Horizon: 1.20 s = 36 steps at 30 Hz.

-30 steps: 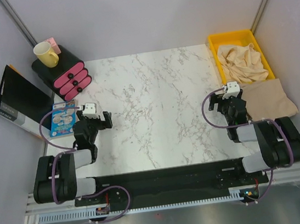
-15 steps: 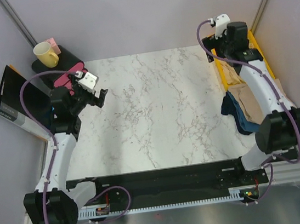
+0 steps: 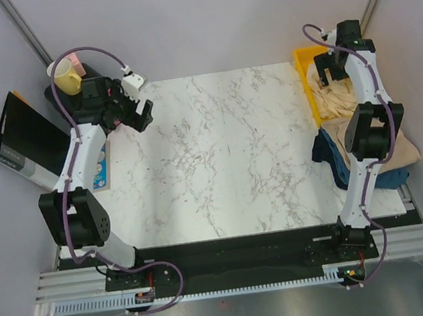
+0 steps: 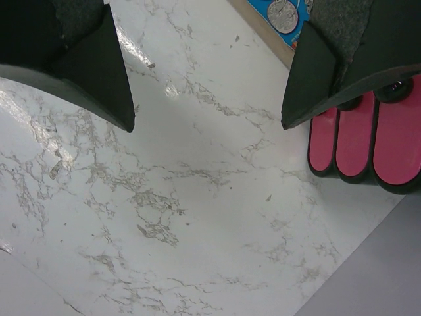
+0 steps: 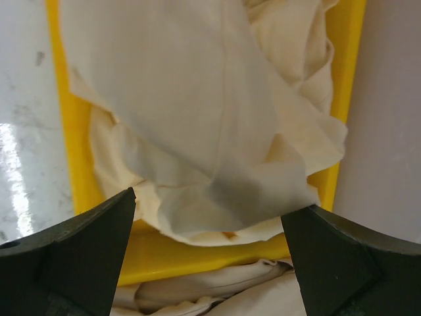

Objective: Fold and stack the t-shirts
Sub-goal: Grab crumpled tshirt from bin with the right arm, then move the tshirt to the center of the board

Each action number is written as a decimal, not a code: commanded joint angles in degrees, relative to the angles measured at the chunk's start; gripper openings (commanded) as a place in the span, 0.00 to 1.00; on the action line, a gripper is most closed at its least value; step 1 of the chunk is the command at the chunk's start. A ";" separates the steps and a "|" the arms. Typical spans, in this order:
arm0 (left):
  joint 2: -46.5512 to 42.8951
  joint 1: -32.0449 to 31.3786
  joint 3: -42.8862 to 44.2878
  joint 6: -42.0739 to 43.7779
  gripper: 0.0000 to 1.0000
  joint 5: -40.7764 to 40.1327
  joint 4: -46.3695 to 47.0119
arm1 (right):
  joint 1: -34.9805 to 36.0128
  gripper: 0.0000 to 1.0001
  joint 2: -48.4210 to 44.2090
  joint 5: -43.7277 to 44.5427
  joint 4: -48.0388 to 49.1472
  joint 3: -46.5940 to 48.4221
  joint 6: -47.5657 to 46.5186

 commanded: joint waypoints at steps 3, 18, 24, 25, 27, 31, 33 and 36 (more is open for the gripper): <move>1.01 -0.13 5.23 2.13 1.00 2.63 -2.57 | -1.44 0.97 5.83 4.94 2.33 9.98 -1.53; 5.56 -2.06 5.58 6.61 0.66 5.88 -0.55 | 1.63 0.00 1.11 8.97 6.80 15.00 -8.11; 12.07 -5.13 12.85 9.24 0.74 6.67 1.39 | 6.28 0.00 -15.50 9.70 31.91 1.67 -19.36; 14.08 -5.92 14.01 9.59 0.74 6.93 1.48 | 6.90 0.00 -18.48 9.00 37.69 0.76 -21.12; 16.38 -6.89 17.95 9.60 0.76 7.28 2.35 | 8.66 0.00 -19.73 7.76 40.90 1.71 -25.34; 22.27 -10.05 24.99 8.64 0.81 7.55 4.20 | 16.55 0.00 -18.42 6.98 43.11 9.53 -30.88; 25.61 -11.11 28.24 8.19 0.83 7.64 5.69 | 18.50 0.00 -19.03 5.39 45.82 9.20 -34.31; 29.04 -13.04 31.15 6.79 0.85 7.64 7.79 | 22.54 0.00 -20.35 2.49 52.85 8.22 -40.00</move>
